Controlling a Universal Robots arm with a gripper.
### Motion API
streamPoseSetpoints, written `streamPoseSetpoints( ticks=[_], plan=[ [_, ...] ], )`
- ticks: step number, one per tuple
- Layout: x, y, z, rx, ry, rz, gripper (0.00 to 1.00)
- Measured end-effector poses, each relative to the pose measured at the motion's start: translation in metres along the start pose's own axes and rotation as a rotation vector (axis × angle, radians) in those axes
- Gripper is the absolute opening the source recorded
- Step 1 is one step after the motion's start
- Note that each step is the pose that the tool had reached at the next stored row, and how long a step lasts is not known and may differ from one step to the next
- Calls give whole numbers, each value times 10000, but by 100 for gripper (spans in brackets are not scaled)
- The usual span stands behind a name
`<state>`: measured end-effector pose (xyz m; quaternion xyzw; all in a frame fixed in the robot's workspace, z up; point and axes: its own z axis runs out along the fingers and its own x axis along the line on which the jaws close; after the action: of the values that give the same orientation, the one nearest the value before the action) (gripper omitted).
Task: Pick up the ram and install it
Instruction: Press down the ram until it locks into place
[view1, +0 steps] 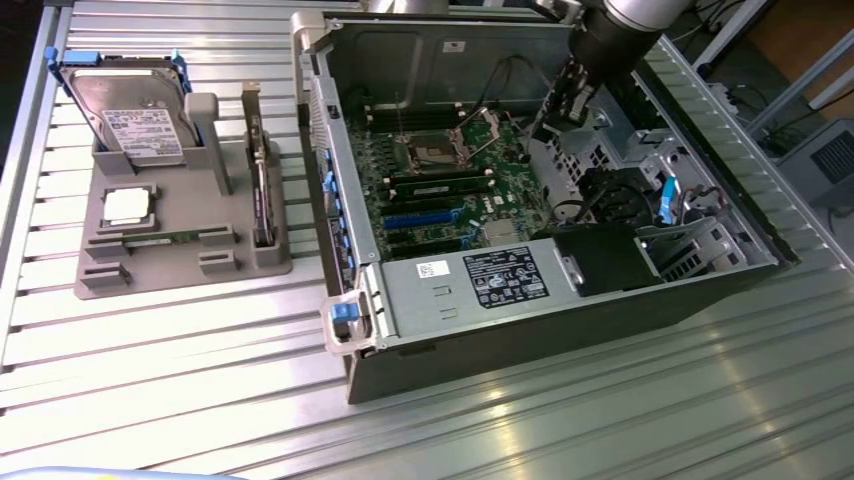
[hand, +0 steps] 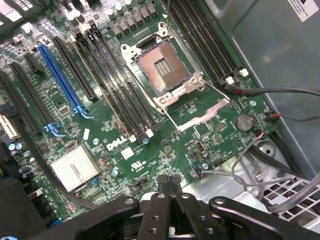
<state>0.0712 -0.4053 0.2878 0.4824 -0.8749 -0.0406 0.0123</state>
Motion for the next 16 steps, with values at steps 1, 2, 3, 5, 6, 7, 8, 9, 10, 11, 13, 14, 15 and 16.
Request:
streamPoseSetpoints(
  ticks=[1, 2, 3, 5, 6, 7, 8, 9, 10, 11, 13, 14, 15, 16],
  plan=[
    [0, 0, 1, 3, -12, 140, 10],
    [0, 0, 1, 4, -19, 218, 10],
    [0, 0, 1, 5, -23, 283, 10],
    [0, 0, 2, 7, -34, 407, 10],
    [0, 0, 3, 10, -45, 538, 10],
    [0, 0, 3, 11, -52, 619, 10],
    [0, 0, 4, 12, -57, 687, 10],
    [0, 0, 4, 14, -63, 752, 10],
    [0, 0, 5, 15, -70, 840, 10],
    [0, 0, 5, 16, -76, 921, 10],
    [0, 0, 7, 20, -94, 1130, 10],
    [0, -1, 8, 22, -102, 1227, 10],
    [0, -1, 8, 23, -107, 1291, 10],
    [0, -1, 9, 25, -115, 1380, 10]
  ],
)
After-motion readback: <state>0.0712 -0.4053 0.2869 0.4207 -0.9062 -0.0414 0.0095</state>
